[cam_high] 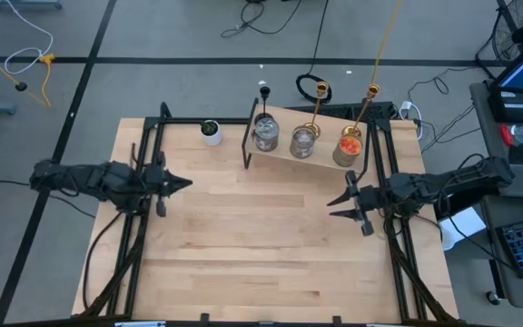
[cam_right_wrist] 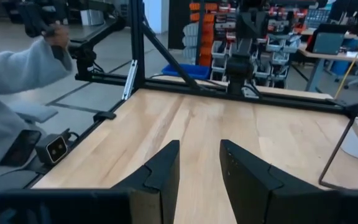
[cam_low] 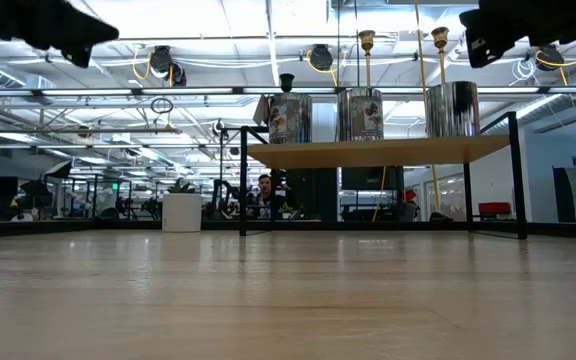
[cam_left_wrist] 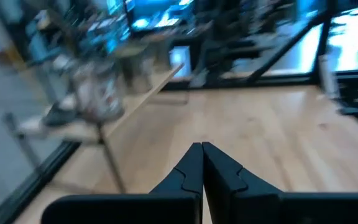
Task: Pick & Place candle stick holders
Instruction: Return to Home Position
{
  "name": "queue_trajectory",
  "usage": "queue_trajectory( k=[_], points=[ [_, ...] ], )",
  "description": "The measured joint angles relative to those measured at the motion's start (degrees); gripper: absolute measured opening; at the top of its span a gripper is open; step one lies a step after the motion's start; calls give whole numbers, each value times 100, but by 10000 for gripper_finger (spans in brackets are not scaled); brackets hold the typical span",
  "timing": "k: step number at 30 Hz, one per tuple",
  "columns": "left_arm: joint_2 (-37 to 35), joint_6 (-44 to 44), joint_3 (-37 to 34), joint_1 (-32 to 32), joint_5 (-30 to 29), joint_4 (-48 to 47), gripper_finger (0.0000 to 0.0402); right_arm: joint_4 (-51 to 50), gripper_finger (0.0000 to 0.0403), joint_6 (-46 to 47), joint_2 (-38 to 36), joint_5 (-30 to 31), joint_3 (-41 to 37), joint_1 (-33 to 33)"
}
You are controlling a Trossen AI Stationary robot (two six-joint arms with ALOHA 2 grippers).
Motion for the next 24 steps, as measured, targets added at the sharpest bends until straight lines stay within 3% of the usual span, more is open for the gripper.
queue_trajectory(
  k=[5,18,24],
  points=[
    [0,508,0,495,1059,426,11,-286,110,-61,-169,-1,0,0],
    [-240,408,0,1312,1305,-294,11,-210,110,256,-360,0,-431,0],
    [-378,654,-738,1314,1947,1141,5,290,110,351,-723,0,-952,0]
  ],
)
